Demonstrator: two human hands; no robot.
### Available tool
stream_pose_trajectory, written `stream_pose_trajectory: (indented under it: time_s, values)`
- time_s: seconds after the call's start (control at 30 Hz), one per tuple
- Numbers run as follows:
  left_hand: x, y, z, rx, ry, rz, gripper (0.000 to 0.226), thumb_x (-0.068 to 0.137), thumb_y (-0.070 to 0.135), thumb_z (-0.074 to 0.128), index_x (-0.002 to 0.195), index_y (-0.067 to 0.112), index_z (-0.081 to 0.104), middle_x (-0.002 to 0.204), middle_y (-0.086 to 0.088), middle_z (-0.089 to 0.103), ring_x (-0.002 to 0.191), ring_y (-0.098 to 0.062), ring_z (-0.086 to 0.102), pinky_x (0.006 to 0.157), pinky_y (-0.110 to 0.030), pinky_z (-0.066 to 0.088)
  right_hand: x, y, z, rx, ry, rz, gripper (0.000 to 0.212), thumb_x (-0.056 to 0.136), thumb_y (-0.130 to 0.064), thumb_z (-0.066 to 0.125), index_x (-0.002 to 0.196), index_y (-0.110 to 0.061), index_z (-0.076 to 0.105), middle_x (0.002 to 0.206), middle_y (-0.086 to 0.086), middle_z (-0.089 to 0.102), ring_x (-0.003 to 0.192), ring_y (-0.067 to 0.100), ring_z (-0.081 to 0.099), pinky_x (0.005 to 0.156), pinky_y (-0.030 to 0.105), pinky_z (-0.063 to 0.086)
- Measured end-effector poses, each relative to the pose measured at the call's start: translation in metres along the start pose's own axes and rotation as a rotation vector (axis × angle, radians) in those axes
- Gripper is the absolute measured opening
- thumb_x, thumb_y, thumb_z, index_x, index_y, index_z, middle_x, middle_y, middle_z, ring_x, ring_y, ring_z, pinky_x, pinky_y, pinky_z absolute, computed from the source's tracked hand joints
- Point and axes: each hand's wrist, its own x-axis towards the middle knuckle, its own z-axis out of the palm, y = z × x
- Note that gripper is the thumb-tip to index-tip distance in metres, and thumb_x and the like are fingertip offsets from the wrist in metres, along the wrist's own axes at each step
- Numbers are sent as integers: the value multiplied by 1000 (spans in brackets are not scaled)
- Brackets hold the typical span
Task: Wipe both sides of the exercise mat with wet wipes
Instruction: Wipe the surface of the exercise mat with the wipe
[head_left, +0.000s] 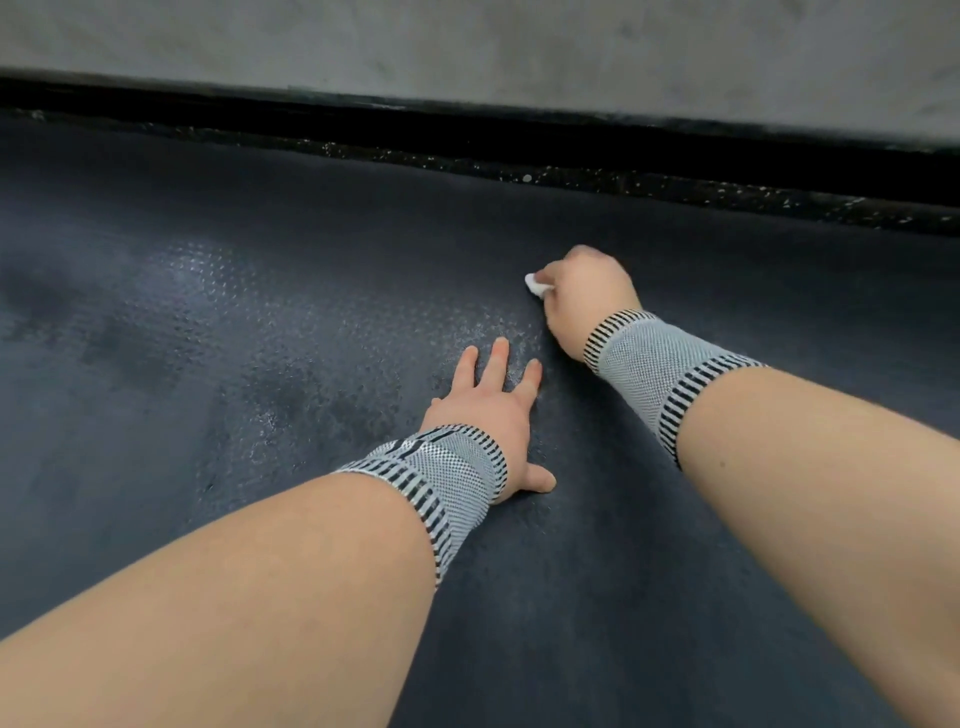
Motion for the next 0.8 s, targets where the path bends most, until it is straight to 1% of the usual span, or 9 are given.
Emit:
stream_pose_trajectory:
  time_s: [0.07, 0.17, 0.23, 0.3, 0.4, 0.5, 0.67, 0.73, 0.8]
  values:
    - [1, 0, 1, 2, -1, 1, 118, 77, 64, 69, 154, 34, -16, 159, 1, -30, 148, -29, -20, 117, -53, 26, -16, 21, -5, -44, 10, 8, 32, 94, -15, 47, 121, -15, 63, 118, 11, 52, 107, 32, 54, 90, 35, 46]
    - [1, 0, 1, 3, 1, 4, 118, 77, 64, 69, 153, 34, -16, 159, 1, -30, 148, -30, -20, 116, -53, 27, -39, 66, -21, -57, 126, 250, 29, 92, -15, 49, 116, -13, 66, 114, 13, 53, 103, 34, 55, 85, 35, 43]
    - [1, 0, 0, 2, 2, 7, 118, 77, 65, 69, 153, 34, -16, 159, 0, -30, 148, -30, -20, 115, -53, 28, -42, 62, -22, -66, 127, 366, 26, 92, -17, 51, 111, -8, 66, 111, 15, 53, 101, 34, 55, 83, 35, 43]
    - [0, 0, 0, 11, 10, 10, 118, 77, 65, 69, 154, 33, -15, 159, 0, -29, 148, -31, -19, 116, -53, 29, -36, 35, -12, -30, 111, 337, 24, 91, -16, 52, 108, -8, 66, 112, 13, 52, 100, 32, 56, 82, 32, 44]
    - [0, 0, 1, 22, 33, 17, 119, 76, 66, 69, 154, 31, -13, 160, -1, -26, 149, -32, -18, 115, -53, 30, -34, 1, 2, 11, 53, 135, 29, 92, -15, 50, 118, -15, 64, 119, 8, 51, 106, 28, 55, 87, 30, 44]
    - [0, 0, -1, 33, 22, 21, 120, 75, 67, 69, 155, 30, -13, 161, -2, -26, 148, -34, -17, 114, -54, 31, -56, 16, -2, -51, -45, 22, 34, 94, -16, 48, 125, -22, 61, 120, 6, 51, 110, 27, 54, 94, 32, 44]
    - [0, 0, -1, 45, 28, 34, 120, 75, 68, 68, 155, 29, -13, 161, -3, -24, 148, -36, -15, 113, -55, 32, -78, 44, -13, -83, 102, 427, 28, 93, -15, 48, 114, -13, 66, 113, 11, 52, 102, 30, 55, 83, 30, 42]
    - [0, -1, -2, 51, 33, 38, 121, 75, 69, 68, 155, 28, -13, 162, -4, -22, 148, -36, -15, 113, -55, 32, -66, 17, -7, -62, 82, 416, 25, 93, -15, 49, 112, -11, 65, 114, 11, 52, 106, 28, 53, 84, 30, 42]
    - [0, -2, -2, 43, 45, 45, 122, 74, 68, 70, 156, 28, -11, 162, -3, -20, 149, -36, -13, 113, -56, 32, -58, -14, 0, -12, 43, 287, 26, 93, -17, 50, 116, -14, 64, 118, 9, 52, 112, 25, 52, 88, 30, 42]
